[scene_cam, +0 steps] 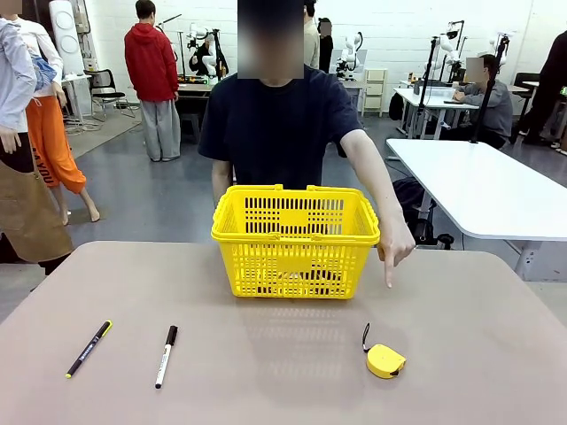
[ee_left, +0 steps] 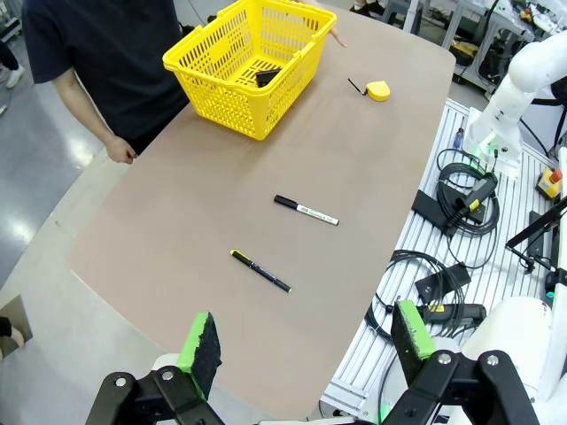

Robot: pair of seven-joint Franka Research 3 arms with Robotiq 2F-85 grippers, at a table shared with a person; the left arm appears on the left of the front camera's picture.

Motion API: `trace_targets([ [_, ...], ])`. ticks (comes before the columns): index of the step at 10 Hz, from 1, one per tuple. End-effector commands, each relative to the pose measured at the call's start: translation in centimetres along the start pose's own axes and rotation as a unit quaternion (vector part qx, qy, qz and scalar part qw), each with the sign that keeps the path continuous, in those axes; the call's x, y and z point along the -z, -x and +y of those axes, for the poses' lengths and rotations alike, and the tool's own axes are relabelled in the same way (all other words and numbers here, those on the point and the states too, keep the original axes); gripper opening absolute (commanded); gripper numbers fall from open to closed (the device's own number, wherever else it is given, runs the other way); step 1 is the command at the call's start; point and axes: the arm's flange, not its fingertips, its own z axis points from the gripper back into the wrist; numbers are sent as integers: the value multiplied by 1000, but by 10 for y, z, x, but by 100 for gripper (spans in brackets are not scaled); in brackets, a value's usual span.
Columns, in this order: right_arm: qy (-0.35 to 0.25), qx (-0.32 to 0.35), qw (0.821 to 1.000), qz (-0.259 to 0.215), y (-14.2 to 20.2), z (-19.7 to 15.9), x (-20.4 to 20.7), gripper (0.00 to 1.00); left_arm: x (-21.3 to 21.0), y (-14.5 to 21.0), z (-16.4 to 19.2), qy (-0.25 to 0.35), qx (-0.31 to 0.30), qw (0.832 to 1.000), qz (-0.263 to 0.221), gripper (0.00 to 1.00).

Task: Place the items the person wants into the basket.
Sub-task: Pick up the item the person points to and place it in the Market Basket.

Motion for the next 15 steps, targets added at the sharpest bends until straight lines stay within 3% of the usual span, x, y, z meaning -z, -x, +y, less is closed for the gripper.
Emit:
trace_targets([
  [1,17,25,987,158,-65,43,77,93,-1,1,-1,5,10,1000,-8,100],
  [3,28,75,958,275,-119,49,173,93,-1,1,-1,5,10,1000,-8,100],
  [5,33,118,921,369,-128,49,274,93,-1,1,-1,5,10,1000,-8,100],
  [7,42,130,915,381,-130,34,346,93,-1,1,-1,5,10,1000,-8,100],
  [9,106,96,919,366,-116,31,376,93,-1,1,-1,5,10,1000,-8,100],
  [15,134,58,902,405,-73,28,416,93,-1,1,-1,5,10,1000,-8,100],
])
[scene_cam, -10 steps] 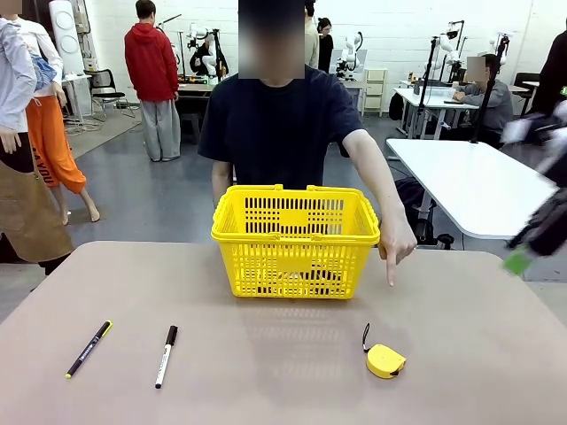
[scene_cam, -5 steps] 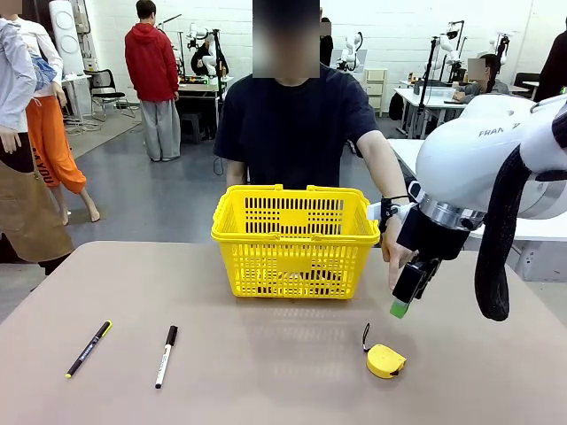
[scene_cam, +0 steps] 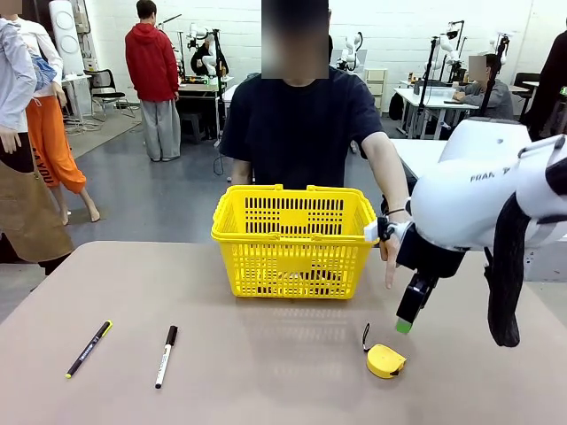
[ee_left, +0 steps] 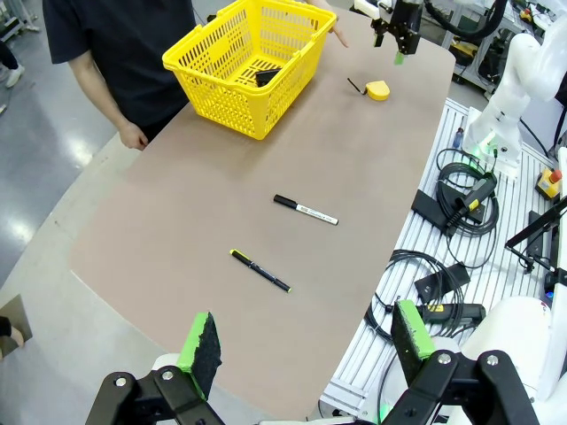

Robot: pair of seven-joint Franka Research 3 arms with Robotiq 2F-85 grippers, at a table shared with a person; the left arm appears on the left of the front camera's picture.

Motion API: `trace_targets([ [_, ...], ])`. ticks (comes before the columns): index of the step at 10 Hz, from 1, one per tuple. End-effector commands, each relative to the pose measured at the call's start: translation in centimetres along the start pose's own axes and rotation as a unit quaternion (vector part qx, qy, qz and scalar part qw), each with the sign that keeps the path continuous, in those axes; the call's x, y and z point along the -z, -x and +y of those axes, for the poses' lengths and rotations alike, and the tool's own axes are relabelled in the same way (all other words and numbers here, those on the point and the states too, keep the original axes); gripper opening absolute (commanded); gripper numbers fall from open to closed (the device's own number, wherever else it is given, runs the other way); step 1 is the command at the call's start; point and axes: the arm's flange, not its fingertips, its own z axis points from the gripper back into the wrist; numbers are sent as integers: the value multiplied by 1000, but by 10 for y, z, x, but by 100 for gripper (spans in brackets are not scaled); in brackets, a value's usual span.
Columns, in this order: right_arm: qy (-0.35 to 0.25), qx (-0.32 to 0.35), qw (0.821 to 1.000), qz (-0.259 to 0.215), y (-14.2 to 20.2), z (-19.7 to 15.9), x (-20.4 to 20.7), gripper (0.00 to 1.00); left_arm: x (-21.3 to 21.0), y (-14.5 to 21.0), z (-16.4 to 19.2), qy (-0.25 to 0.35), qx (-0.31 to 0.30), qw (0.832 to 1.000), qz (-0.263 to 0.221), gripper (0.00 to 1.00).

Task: Place the items the person wants into the basket.
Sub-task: Pick up the item the person points to and place it in the Market Basket.

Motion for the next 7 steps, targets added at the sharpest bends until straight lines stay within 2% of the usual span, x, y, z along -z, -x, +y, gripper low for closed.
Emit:
trace_targets([
  [1,16,7,1000,9,1,8,19,93,-1,1,-1,4,11,1000,-8,100],
  [2,32,-3,999,11,0,12,26,93,-1,1,-1,4,11,1000,-8,100],
  [4,46,-3,998,-35,-3,11,34,93,-1,1,-1,4,11,1000,-8,100],
  [5,15,-11,1000,2,2,10,23,93,-1,1,-1,4,11,1000,-8,100],
  [7,15,-11,1000,2,2,10,23,93,-1,1,-1,4,11,1000,-8,100],
])
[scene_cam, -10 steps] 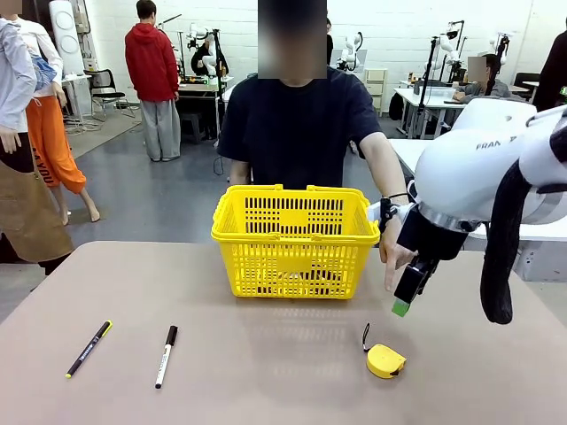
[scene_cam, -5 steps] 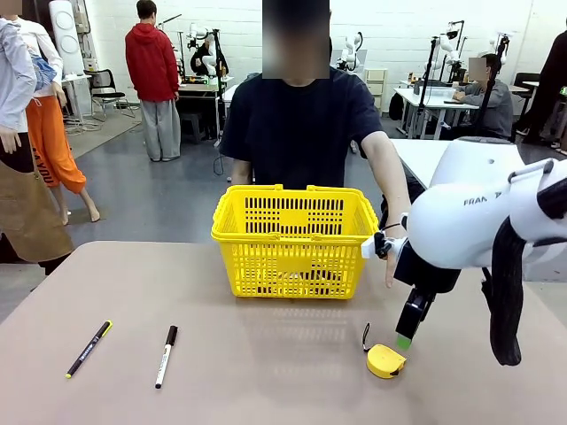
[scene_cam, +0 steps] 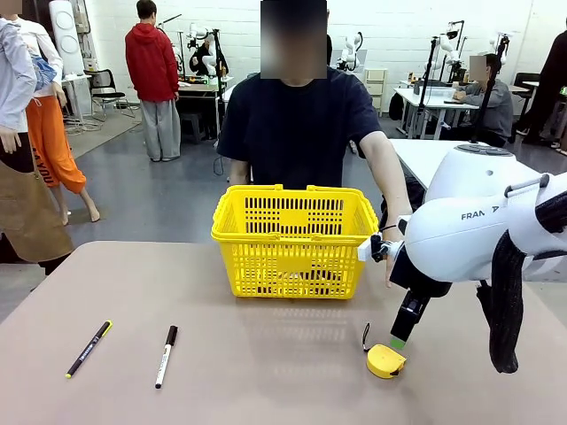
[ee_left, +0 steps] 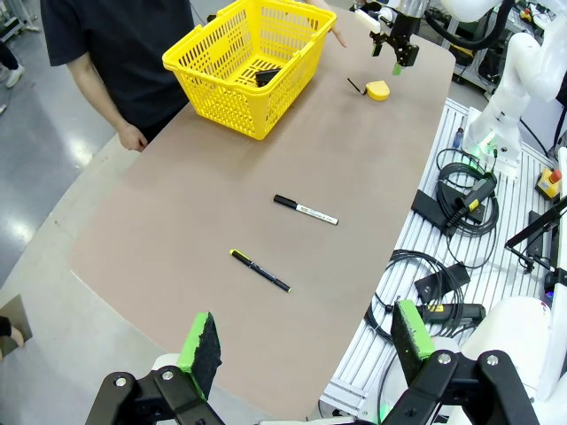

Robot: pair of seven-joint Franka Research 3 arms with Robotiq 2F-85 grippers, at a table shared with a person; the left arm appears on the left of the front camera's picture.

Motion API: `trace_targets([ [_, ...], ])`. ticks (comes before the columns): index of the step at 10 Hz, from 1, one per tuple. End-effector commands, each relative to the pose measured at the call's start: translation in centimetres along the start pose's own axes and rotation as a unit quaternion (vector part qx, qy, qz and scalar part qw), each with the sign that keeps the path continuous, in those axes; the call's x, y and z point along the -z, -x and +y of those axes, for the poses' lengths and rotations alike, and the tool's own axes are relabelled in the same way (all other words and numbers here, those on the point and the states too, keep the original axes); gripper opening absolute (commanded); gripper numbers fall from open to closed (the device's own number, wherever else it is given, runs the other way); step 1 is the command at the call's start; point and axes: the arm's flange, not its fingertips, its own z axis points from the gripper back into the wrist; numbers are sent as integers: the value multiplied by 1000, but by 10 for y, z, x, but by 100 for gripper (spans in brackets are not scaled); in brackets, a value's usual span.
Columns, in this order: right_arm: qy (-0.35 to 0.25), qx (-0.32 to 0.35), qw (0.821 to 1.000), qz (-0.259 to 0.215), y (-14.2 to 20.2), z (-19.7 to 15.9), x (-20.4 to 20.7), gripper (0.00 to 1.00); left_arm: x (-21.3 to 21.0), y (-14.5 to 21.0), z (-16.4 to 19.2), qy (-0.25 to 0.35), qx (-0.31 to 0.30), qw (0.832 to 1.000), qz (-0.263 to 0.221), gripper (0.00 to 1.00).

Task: Place the items the person wants into the basket.
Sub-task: Pick up the item the person points to and place it in the Market Basket.

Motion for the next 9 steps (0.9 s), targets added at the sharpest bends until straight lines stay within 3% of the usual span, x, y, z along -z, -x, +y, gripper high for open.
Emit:
trace_targets([
  [1,-2,-1,1000,9,0,1,-2,93,-1,1,-1,4,11,1000,-8,100],
  [6,-4,1,1000,3,1,0,0,93,-1,1,-1,4,11,1000,-8,100],
  [9,30,3,999,35,-21,23,25,93,-1,1,-1,4,11,1000,-8,100],
])
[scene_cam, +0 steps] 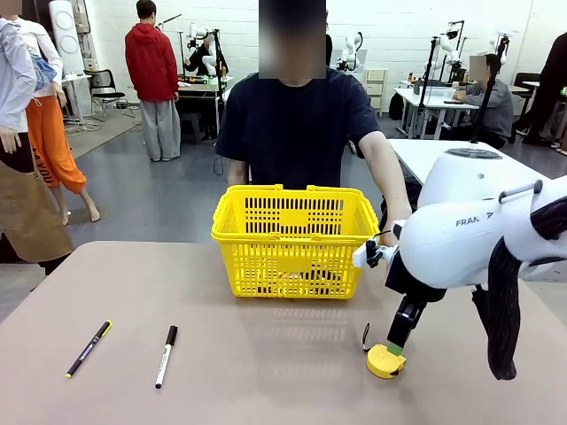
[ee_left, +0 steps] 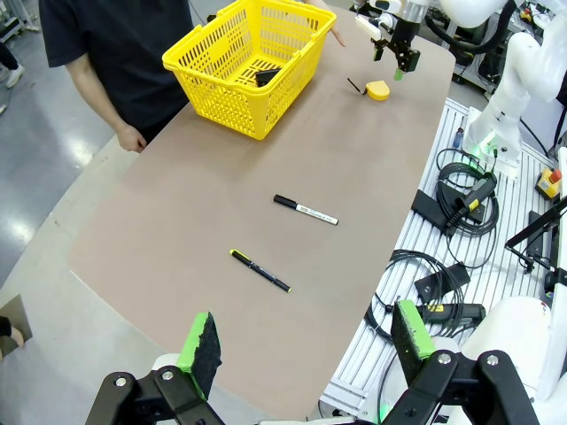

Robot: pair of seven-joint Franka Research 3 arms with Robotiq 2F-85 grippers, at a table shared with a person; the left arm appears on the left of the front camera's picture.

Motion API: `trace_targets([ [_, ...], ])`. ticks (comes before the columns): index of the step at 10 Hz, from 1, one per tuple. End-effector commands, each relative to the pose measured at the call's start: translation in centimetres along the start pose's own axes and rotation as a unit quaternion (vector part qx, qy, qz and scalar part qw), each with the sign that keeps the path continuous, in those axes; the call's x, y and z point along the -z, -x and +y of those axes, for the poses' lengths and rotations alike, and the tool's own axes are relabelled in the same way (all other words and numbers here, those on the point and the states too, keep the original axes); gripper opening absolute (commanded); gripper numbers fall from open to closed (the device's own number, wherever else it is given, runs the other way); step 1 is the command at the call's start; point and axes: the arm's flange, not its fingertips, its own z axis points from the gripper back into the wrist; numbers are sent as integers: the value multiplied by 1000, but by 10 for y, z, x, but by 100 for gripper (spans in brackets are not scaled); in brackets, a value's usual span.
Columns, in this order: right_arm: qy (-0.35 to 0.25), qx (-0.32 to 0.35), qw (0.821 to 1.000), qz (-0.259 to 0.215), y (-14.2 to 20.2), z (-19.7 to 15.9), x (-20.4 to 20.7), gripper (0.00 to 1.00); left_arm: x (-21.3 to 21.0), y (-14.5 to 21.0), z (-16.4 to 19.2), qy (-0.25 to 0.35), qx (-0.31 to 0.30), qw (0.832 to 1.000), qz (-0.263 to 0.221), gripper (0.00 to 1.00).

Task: Place the items the person wants into the basket.
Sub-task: Pick up the item the person points to and place it in the Market Basket.

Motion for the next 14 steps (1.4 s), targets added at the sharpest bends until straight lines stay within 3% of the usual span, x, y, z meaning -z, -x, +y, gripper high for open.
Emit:
trace_targets([
  [1,28,4,999,19,-18,12,20,93,-1,1,-1,4,11,1000,-8,100],
  [5,45,3,998,46,-29,18,41,93,-1,1,-1,4,11,1000,-8,100],
  [14,46,-15,997,55,-39,4,70,93,-1,1,-1,4,11,1000,-8,100],
])
